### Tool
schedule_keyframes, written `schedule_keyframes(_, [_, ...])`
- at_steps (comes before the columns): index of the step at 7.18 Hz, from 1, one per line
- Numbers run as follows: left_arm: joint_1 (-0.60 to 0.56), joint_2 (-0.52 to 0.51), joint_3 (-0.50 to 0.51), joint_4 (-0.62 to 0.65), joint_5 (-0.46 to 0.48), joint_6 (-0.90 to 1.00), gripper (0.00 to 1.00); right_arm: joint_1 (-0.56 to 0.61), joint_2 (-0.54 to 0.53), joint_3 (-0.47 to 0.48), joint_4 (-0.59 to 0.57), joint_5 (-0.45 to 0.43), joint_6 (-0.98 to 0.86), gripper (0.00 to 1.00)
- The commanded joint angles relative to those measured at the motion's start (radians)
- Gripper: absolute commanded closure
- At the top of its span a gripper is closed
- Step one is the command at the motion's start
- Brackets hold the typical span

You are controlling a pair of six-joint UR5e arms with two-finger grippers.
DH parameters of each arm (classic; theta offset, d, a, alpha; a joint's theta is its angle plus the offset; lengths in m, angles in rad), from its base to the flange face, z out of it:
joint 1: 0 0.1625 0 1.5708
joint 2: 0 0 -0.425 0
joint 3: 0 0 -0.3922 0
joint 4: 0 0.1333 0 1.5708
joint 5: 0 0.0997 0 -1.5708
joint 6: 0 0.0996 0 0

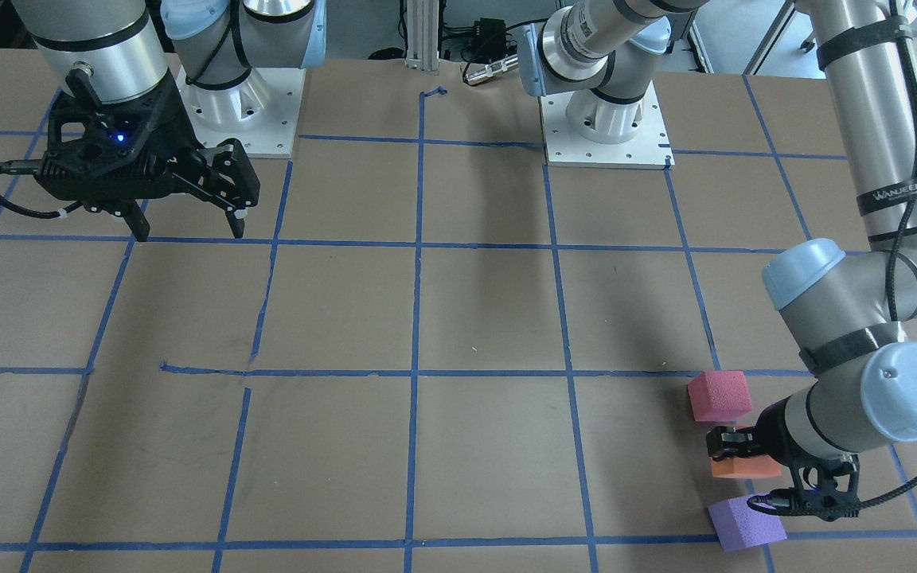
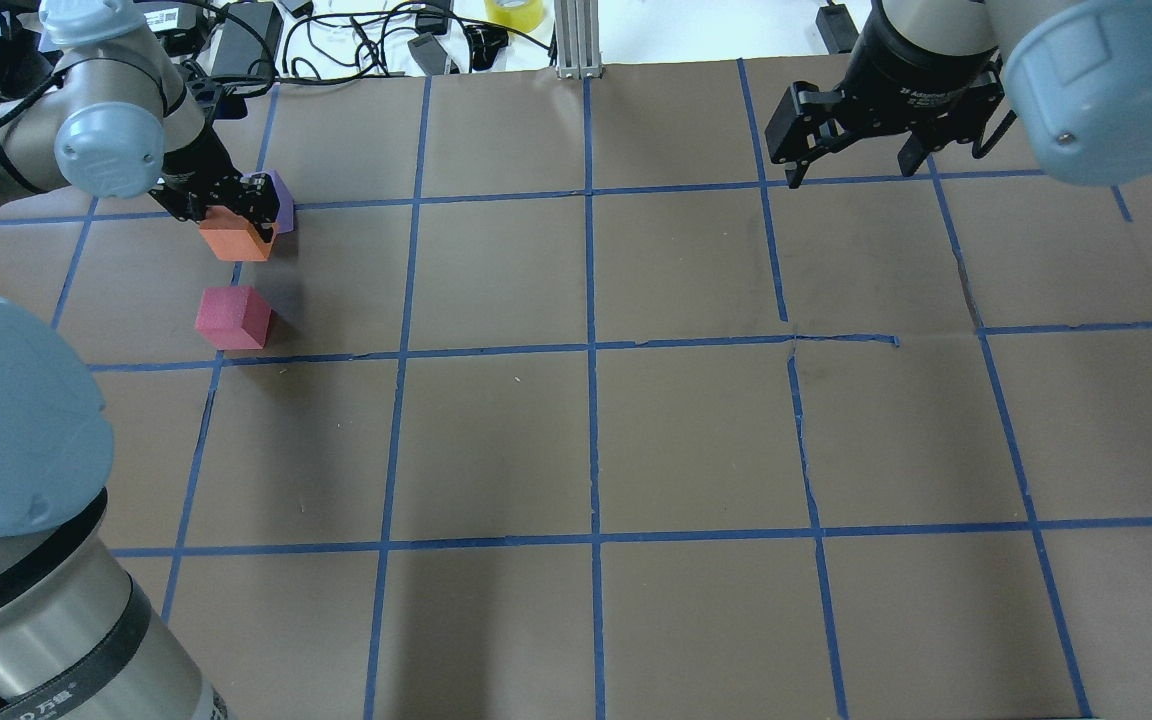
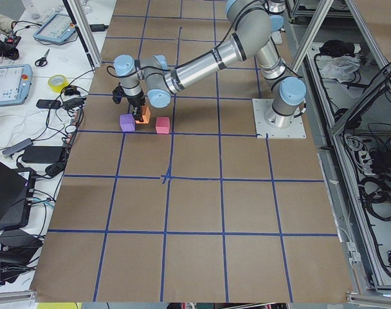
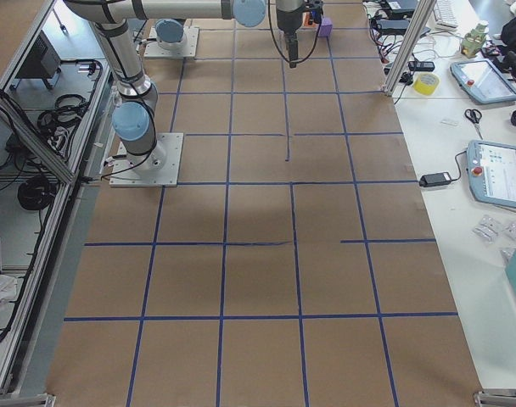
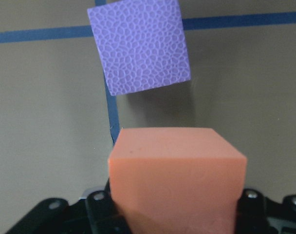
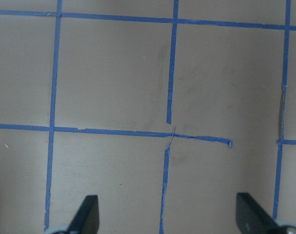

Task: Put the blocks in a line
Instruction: 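Carry the orange cube with the left gripper between the purple and pink cubes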

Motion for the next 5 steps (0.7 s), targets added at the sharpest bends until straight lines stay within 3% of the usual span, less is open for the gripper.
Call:
schedule_keyframes(1, [0.002, -0.012, -0.004, 0.013, 0.001, 0.003, 0.79, -0.001, 0.000, 0.000, -0.002, 0.000, 0.000, 0.00])
schedule_keyframes(5, [0.026, -0.037, -0.041, 0.062, 0.005, 0.029, 0.78, -0.023, 0.000, 0.000, -0.002, 0.002, -0.001, 0.00])
